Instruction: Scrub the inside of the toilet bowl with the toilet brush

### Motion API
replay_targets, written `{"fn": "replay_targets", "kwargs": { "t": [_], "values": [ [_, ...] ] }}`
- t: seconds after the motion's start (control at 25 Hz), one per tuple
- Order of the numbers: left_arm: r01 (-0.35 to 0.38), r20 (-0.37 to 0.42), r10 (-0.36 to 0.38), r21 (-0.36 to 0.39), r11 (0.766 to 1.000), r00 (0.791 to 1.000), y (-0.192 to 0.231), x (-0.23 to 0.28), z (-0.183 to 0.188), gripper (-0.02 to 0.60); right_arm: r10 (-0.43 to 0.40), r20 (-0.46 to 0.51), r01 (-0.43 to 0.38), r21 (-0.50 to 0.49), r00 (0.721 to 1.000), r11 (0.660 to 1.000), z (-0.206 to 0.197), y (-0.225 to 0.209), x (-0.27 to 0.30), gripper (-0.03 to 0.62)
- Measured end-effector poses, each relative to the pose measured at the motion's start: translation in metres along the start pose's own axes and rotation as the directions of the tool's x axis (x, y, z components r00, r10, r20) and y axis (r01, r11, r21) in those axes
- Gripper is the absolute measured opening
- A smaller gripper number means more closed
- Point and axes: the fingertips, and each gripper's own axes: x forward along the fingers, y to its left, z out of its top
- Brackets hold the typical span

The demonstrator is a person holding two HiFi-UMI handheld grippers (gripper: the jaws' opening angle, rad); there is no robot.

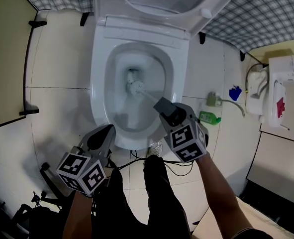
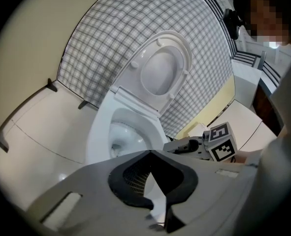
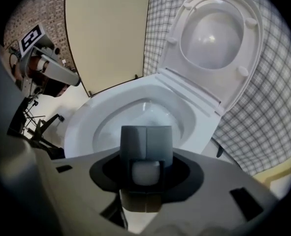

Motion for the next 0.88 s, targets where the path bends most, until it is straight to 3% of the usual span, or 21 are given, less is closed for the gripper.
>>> {"fn": "replay_targets", "kwargs": {
  "t": [0.16, 0.56, 0.88],
  "values": [
    [0.002, 0.006, -0.002, -0.006, 1.000, 1.000, 0.001, -0.002, 0.000, 0.008, 0.004, -0.021, -0.005, -0.013, 1.000, 1.000, -0.008, 0.005, -0.009, 0.192],
    [0.006, 0.021, -0.006, -0.023, 1.000, 1.000, 0.000, -0.003, -0.002, 0.008, -0.144, -0.029, 0.143, -0.034, 0.989, 0.989, 0.024, -0.058, -0.022, 0.191],
    [0.026, 0.052, -0.024, -0.039, 0.999, 0.998, -0.004, -0.001, 0.003, 0.008, -0.130, -0.177, 0.106, -0.138, 0.976, 0.985, -0.010, -0.048, -0.052, 0.190]
  ]
}}
